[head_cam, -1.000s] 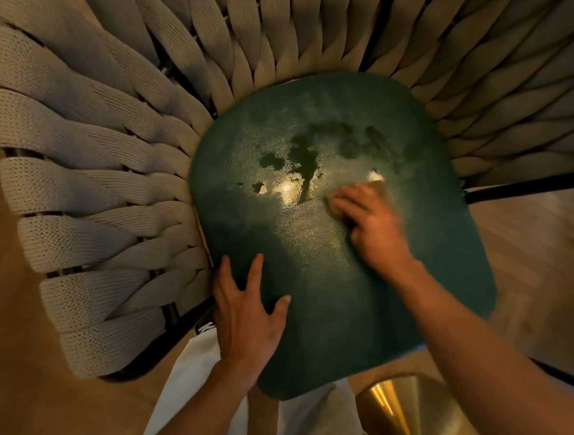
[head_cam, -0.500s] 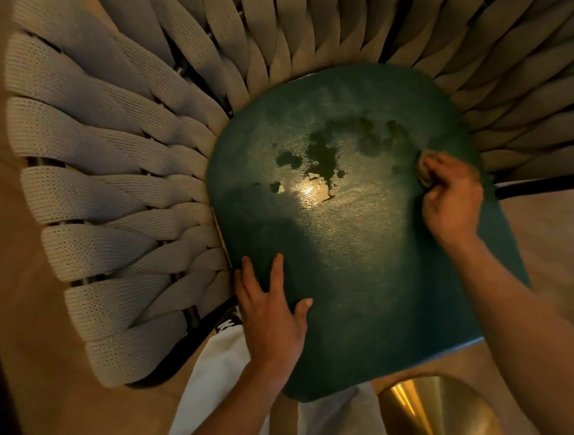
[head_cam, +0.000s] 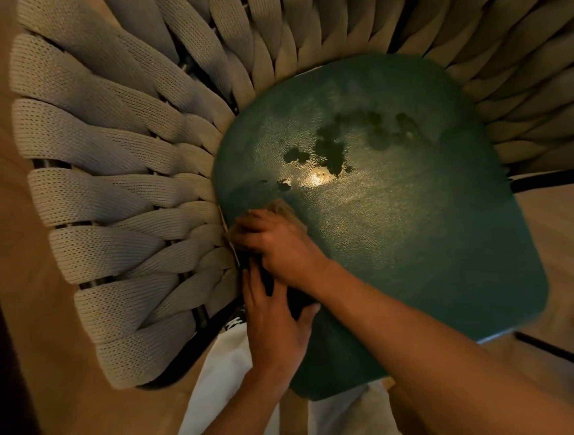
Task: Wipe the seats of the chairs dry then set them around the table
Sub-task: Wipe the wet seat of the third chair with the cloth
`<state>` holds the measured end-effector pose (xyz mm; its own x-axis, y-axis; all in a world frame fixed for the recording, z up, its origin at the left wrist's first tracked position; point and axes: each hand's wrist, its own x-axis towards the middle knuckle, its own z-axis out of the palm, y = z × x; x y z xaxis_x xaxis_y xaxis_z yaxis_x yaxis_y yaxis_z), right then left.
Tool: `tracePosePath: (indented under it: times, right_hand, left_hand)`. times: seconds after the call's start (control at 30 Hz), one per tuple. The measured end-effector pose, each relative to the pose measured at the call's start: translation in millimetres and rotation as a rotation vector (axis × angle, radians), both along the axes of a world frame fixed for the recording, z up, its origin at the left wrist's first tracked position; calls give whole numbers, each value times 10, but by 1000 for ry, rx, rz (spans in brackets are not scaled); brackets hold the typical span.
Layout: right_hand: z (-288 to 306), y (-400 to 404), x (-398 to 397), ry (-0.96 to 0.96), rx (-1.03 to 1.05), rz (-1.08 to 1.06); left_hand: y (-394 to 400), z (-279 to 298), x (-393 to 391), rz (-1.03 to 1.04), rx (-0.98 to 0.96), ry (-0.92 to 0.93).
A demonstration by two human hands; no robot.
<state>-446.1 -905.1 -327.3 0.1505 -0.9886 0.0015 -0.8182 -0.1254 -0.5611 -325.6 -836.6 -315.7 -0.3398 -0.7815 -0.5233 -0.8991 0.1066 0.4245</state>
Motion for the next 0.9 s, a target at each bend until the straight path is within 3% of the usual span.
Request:
tracePosePath:
  times: [0.17, 0.6, 0.77, 0.9]
  right_hand:
    - [-101, 158, -477, 164, 11, 65]
    - [-94, 889, -2679, 249, 133, -673]
    - [-166, 812, -2539, 156, 92, -894]
    - [-130, 607, -1965, 82, -34, -730]
  left_hand:
    - [-86, 45, -70, 186, 7, 94]
    - [-294, 3, -200, 84, 66, -24]
    - [-308, 8, -217, 68, 57, -63]
    - [-327, 17, -219, 68, 58, -80]
